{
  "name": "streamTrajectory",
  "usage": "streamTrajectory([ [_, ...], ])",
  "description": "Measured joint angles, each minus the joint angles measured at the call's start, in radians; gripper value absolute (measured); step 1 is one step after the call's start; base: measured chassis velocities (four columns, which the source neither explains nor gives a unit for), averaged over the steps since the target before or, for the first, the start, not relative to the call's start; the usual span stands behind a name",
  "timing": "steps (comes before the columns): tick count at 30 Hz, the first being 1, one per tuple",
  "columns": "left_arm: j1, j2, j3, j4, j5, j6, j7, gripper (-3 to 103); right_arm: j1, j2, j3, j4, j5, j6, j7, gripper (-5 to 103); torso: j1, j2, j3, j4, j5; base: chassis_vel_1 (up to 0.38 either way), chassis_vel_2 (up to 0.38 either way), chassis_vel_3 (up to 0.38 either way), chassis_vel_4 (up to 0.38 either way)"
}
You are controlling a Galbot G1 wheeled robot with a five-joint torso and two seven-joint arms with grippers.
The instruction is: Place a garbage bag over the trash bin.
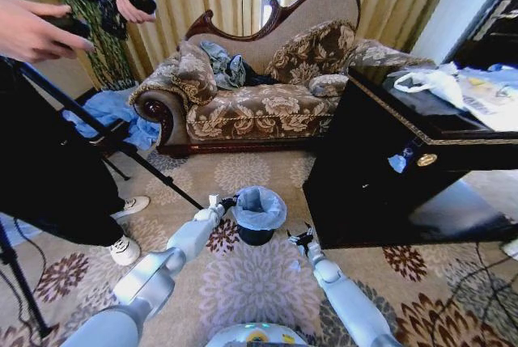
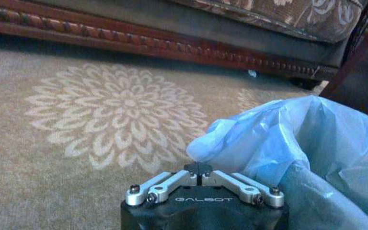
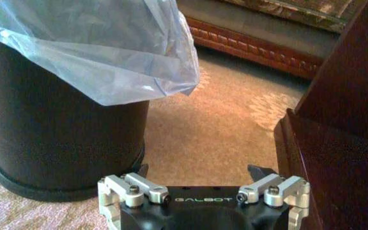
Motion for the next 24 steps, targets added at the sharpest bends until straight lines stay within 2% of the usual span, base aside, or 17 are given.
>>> streamTrajectory([
  [12,0.018,0.019,-0.004,0.0,-0.01,-0.004,0.004,0,-0.033,0.011,0.02,0.034,-0.001,-0.003,0.004,100,0.0,0.0,0.0,0.0001,0.0001,0.0,0.0,0.0,0.0],
  [15,0.025,0.016,-0.006,0.002,-0.035,-0.001,0.006,0,-0.041,0.014,0.027,0.041,-0.001,-0.005,0.005,100,0.0,0.0,0.0,0.0002,0.0003,0.0,0.0,0.0,0.0],
  [16,0.031,0.011,-0.019,0.005,-0.081,0.021,0.007,0,-0.052,0.014,0.036,0.057,-0.001,-0.01,0.005,100,0.0,0.0,0.0,0.0,0.0001,0.0,0.0,0.0,0.0],
  [24,0.071,0.011,-0.027,-0.003,-0.083,0.029,0.008,0,-0.083,0.008,0.054,0.092,0.005,-0.01,0.005,100,0.0,0.0,0.0,0.0001,0.0003,0.0,0.0,0.0,0.0],
])
